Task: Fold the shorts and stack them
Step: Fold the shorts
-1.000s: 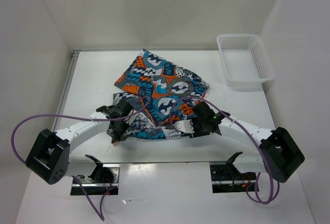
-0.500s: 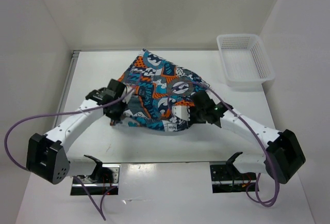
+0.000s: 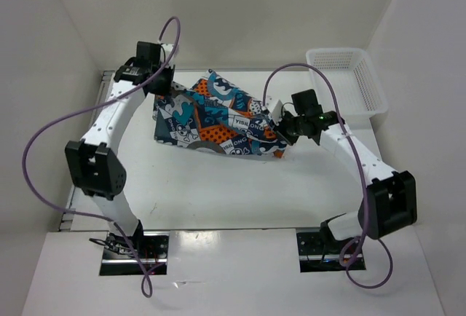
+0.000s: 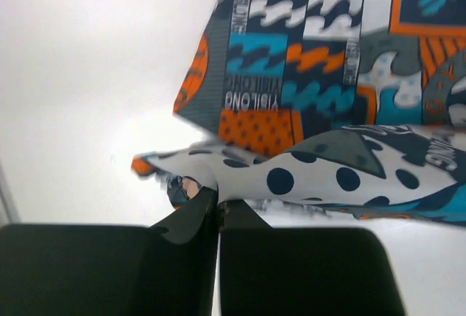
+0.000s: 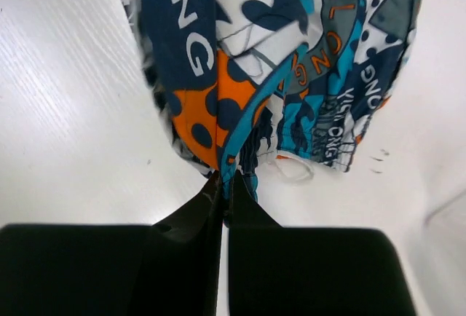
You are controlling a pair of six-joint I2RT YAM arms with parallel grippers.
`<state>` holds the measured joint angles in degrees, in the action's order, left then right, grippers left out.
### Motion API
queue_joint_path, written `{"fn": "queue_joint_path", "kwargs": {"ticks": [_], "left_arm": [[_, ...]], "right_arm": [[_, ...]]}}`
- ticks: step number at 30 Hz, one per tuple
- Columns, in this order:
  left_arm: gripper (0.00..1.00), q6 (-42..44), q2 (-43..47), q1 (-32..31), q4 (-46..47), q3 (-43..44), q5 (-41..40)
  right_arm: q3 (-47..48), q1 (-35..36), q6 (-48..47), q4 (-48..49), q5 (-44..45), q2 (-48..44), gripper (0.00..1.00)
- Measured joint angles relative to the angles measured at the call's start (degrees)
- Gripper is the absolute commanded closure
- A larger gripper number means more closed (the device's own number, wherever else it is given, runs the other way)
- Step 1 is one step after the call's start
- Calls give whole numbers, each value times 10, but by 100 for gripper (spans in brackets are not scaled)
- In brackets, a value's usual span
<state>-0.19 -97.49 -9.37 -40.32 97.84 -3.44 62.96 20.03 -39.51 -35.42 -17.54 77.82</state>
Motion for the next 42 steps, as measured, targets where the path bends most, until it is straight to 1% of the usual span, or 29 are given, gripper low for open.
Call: {"fn": "queue_joint_path", "kwargs": {"ticks": [4,7,15,21,23,25,26,27,29,30,31,32,33,34,36,39,41,42], "left_arm": [[100,0,-111,3,10,108,25],[100,0,-190,-2,12,206,37],[100,0,-401,-23,2,514,55],[99,0,-506,-45,-12,677,48],[98,0,-544,-50,-18,732,45],[95,0,-579,-51,-21,779,40],[87,0,-590,-51,-21,787,36],[79,1,-598,-50,-20,791,32],[58,3,-610,-48,-18,792,24],[40,3,-616,-47,-17,793,21],[33,5,-620,-47,-17,793,19],[26,3,-624,-47,-16,793,17],[23,3,-627,-46,-17,793,14],[17,1,-629,-45,-17,793,11],[10,2,-629,-41,-17,793,8],[9,1,-629,-33,-19,797,12],[6,0,-627,-22,-40,797,28],[6,1,-625,-15,-55,797,36]], "right_arm": [[12,-38,32,11,-34,43,100],[25,-64,59,18,-59,62,100],[61,-122,133,47,-99,127,100],[76,-144,158,57,-92,175,100],[82,-146,166,59,-78,191,100],[89,-147,178,64,-64,203,100],[92,-147,183,68,-56,209,100],[94,-147,190,72,-48,213,85],[98,-147,209,80,-26,219,53],[98,-147,217,87,-13,221,42],[99,-148,223,91,0,224,34],[101,-148,229,95,12,227,33],[104,-148,235,97,25,229,33],[108,-148,241,101,36,231,33],[116,-148,259,106,58,232,33],[139,-148,287,114,78,232,33],[147,-147,302,119,83,226,33],[148,-146,308,118,86,220,33]]}}
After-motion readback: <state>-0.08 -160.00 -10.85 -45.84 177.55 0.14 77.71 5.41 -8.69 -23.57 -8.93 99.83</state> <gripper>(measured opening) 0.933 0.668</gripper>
